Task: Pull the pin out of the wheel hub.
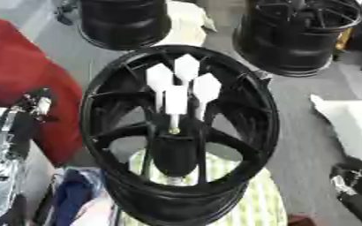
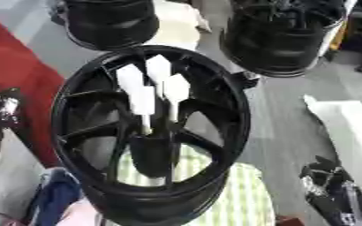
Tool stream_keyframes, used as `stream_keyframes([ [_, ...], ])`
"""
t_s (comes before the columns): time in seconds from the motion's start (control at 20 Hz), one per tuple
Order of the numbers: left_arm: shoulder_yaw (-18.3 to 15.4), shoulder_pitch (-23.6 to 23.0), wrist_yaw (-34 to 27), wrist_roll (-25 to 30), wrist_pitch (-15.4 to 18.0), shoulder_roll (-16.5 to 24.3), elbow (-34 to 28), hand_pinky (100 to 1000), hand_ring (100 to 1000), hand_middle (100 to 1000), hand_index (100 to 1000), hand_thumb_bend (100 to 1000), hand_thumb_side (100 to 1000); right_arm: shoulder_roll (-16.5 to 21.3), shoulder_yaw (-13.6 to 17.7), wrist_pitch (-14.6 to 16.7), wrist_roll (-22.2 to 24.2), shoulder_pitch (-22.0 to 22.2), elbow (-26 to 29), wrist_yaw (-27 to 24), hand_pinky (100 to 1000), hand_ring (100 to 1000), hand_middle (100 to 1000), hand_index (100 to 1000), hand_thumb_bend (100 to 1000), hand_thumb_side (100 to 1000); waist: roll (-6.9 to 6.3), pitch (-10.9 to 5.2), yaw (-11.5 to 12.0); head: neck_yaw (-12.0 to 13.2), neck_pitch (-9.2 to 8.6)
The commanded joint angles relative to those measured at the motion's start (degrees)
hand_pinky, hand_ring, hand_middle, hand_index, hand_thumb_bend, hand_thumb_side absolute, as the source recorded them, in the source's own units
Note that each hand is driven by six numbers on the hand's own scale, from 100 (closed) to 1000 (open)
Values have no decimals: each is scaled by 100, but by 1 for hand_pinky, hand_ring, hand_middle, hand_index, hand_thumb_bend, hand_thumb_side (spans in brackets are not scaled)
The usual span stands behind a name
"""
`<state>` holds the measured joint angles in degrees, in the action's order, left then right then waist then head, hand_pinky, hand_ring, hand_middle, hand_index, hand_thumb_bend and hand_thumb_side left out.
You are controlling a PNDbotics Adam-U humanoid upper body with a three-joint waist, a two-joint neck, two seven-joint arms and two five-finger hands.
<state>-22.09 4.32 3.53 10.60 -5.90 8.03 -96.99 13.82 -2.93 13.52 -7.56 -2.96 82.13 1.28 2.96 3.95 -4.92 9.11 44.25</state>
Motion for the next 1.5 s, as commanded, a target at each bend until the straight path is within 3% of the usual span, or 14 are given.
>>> stream_keyframes([
  [0.05,26,7,1,-6,16,89,-100,593,772,676,843,214,550,453,97,-70,39,-363,146,197,690,650,658,811,193,265,-8,-105,-6,-28,-14],
  [0.3,49,-21,1,16,20,90,-89,593,772,676,843,216,550,1219,11,-345,381,-1333,508,623,706,665,674,827,176,308,3,-150,28,-119,-14],
  [0.5,75,-36,3,43,20,87,-82,592,772,676,843,218,550,1916,-333,-504,1093,-2161,898,785,725,688,694,845,175,349,7,-187,83,-169,-14],
  [0.65,79,-42,1,47,21,82,-80,592,772,676,843,218,550,2144,-438,-595,1501,-2459,1044,761,725,688,694,845,175,349,4,-201,99,-180,-14],
  [0.7,90,-48,1,55,19,82,-77,592,772,675,843,218,549,2271,-577,-495,1717,-2625,1149,806,755,733,738,876,222,396,9,-218,130,-205,-14],
  [0.85,117,-80,-1,81,17,59,-67,592,772,675,843,217,549,2750,-1232,-386,3043,-3673,1268,640,780,783,777,903,264,433,-3,-269,202,-274,-14],
  [1.0,130,-102,1,98,19,53,-60,592,772,675,843,218,549,2795,-1590,-383,4121,-4272,1212,355,797,814,805,918,294,447,-11,-295,245,-302,-14],
  [1.15,142,-107,1,107,31,61,-54,591,772,674,843,220,549,2595,-1914,-391,4865,-4755,978,140,810,843,827,926,314,438,-21,-303,298,-352,-14],
  [1.5,179,-108,9,145,53,66,-36,591,772,674,843,219,549,1887,-2473,-245,5886,-5506,67,269,830,876,857,942,301,406,-34,-277,434,-474,-14],
])
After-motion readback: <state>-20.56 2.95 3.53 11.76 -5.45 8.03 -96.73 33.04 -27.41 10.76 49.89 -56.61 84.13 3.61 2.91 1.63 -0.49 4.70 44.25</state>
